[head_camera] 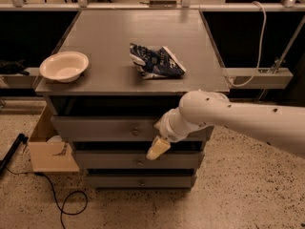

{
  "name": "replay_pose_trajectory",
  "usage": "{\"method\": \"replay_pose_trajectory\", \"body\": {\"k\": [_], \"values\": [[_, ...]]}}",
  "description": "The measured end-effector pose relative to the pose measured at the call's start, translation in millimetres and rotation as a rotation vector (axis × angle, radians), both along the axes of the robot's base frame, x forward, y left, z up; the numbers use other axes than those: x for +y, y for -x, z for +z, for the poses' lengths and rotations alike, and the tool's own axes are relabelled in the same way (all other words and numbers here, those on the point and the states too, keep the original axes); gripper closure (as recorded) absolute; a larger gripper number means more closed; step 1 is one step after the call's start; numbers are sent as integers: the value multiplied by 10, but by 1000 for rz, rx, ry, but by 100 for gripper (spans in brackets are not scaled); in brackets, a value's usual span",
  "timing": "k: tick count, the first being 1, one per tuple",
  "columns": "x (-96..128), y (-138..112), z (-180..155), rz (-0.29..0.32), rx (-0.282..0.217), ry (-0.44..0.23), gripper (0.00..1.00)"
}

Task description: Close top drawer

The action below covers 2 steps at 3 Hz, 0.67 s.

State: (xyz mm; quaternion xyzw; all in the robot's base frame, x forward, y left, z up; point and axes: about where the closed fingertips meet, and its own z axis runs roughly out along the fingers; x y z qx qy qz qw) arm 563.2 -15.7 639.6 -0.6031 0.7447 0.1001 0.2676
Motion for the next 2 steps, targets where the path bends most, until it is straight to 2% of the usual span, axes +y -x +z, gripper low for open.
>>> {"method": "replay_pose_trajectory", "body": {"k": [2], "values": [[0, 0, 0, 0, 0, 0, 65]]}}
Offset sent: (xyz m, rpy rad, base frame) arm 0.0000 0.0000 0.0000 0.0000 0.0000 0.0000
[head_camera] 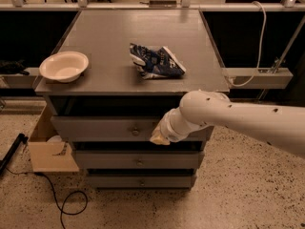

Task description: Close top drawer

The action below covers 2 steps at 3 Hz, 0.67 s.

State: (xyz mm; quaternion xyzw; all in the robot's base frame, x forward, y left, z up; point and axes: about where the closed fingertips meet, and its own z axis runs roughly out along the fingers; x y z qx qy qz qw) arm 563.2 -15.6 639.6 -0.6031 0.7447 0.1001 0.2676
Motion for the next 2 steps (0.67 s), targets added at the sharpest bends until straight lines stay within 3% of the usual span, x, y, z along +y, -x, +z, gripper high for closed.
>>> {"method": "replay_pose_trajectory", "body": {"k": [1, 2], "values": [[0, 0, 0, 0, 0, 0, 88], [0, 0, 0, 0, 0, 0, 100]]}}
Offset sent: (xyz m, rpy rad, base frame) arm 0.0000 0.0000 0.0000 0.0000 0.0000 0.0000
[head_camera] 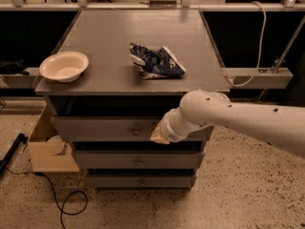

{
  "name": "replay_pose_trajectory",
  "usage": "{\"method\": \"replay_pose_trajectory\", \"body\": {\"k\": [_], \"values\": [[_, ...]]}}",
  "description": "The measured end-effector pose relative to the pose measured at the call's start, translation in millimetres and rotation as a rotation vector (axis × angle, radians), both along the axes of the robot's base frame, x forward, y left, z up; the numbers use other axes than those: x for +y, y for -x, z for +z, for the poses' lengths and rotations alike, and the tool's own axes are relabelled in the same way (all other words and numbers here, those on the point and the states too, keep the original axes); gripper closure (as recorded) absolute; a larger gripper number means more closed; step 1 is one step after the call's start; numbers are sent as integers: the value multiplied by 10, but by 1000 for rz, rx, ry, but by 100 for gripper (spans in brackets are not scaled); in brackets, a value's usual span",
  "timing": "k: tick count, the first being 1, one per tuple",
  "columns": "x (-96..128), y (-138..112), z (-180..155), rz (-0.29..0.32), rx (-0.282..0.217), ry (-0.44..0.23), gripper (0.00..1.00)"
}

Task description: Close top drawer

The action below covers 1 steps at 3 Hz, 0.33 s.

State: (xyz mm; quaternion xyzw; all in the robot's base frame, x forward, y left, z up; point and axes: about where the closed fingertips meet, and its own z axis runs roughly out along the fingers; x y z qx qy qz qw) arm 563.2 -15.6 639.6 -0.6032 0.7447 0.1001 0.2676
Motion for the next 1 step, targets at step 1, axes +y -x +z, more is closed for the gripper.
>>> {"method": "replay_pose_trajectory", "body": {"k": [1], "values": [[0, 0, 0, 0, 0, 0, 100]]}}
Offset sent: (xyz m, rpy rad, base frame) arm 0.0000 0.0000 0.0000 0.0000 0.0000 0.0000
